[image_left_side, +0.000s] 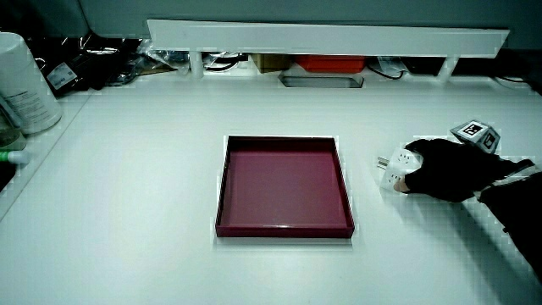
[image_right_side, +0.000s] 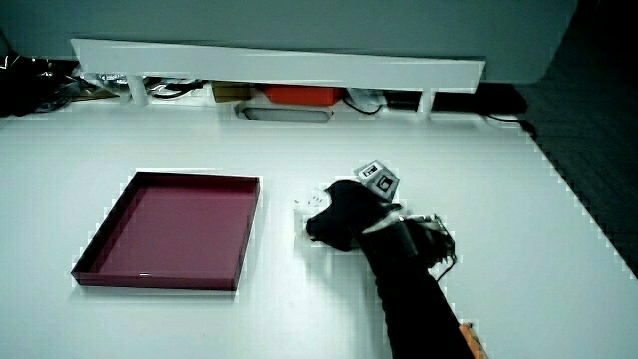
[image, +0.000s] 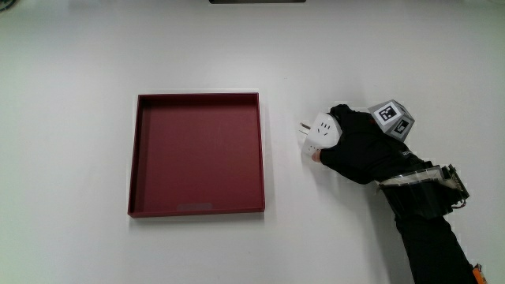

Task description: Place socket

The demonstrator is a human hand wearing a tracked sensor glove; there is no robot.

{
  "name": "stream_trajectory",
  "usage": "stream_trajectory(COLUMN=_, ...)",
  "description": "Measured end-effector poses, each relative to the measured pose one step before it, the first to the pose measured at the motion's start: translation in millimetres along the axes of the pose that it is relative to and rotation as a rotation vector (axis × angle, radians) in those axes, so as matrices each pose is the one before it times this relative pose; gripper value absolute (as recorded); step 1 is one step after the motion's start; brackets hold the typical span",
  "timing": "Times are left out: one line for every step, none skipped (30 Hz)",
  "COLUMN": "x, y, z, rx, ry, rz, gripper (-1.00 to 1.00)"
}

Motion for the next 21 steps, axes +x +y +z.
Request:
stream_trajectory(x=1.13, y=0.30, z=-0.50, rx=-0.00242, ry=-0.00082, rz=-0.00187, gripper=-0.07)
stream_trajectory(x=1.75, y=0.45, z=-0.30, rx=-0.00116, ry=0.00367, rz=-0.00100, gripper=-0.11)
stream_trajectory(x=-0.40, y=-0.76, z=0.07, rx=0.00276, ry=0.00299, rz=0.00447, gripper=-0.14)
stream_trajectory(x=1.50, y=0.55, z=-0.58, rx=-0.00565, ry=0.00387, rz=-0.00414, gripper=-0.18)
stream_trajectory(x=-1.42, y=-0.98, z=0.27, rx=-0.00002, ry=0.00523, rz=0.00722, gripper=-0.21)
stream_trajectory(x=2.69, y=1.09, z=-0.53, rx=0.00138, ry=0.00254, rz=-0.00562, gripper=-0.25)
stream_trajectory(x=0.84, y=0.15, z=-0.14, rx=-0.01265, ry=0.00521, rz=0.00658, gripper=-0.29)
stream_trajectory(x=1.75, y=0.16, z=-0.22, rx=-0.01425, ry=0.01651, rz=0.00284, gripper=-0.32)
stream_trajectory(x=2.11, y=-0.16, z=-0.41, rx=-0.08177, ry=0.06849, rz=-0.02395, gripper=-0.36)
stream_trajectory(x=5.82, y=2.34, z=1.08, rx=0.06500, ry=-0.05294, rz=0.00936, gripper=-0.39)
stream_trajectory(x=-4.66, y=-3.92, z=1.88, rx=-0.00254, ry=-0.00298, rz=0.00877, gripper=-0.43)
stream_trajectory(x=1.46, y=-0.66, z=1.54, rx=0.00477, ry=-0.00250, rz=0.00607, gripper=-0.46)
stream_trajectory(x=0.14, y=-1.77, z=2.36, rx=0.00803, ry=-0.01174, rz=0.00421, gripper=-0.50)
stream_trajectory(x=-3.13, y=-3.51, z=3.06, rx=-0.00097, ry=-0.00870, rz=-0.00141, gripper=-0.54)
stream_trajectory(x=-3.14, y=-3.67, z=3.14, rx=0.01548, ry=-0.01573, rz=0.00653, gripper=-0.57)
stream_trajectory(x=-6.12, y=-4.67, z=2.70, rx=-0.07946, ry=0.04488, rz=-0.00092, gripper=-0.61)
stream_trajectory(x=-2.93, y=-2.63, z=3.22, rx=0.06493, ry=-0.08359, rz=0.00534, gripper=-0.64)
stream_trajectory(x=-4.69, y=-2.33, z=3.05, rx=0.00555, ry=-0.03598, rz=-0.00114, gripper=-0.68)
stream_trajectory(x=-8.78, y=-4.92, z=3.65, rx=-0.00091, ry=-0.04094, rz=0.00764, gripper=-0.71)
stream_trajectory(x=-7.70, y=-5.15, z=3.83, rx=-0.00326, ry=-0.02339, rz=0.00472, gripper=-0.75)
stream_trajectory(x=-6.49, y=-4.95, z=3.62, rx=0.00434, ry=-0.03210, rz=0.00634, gripper=-0.79)
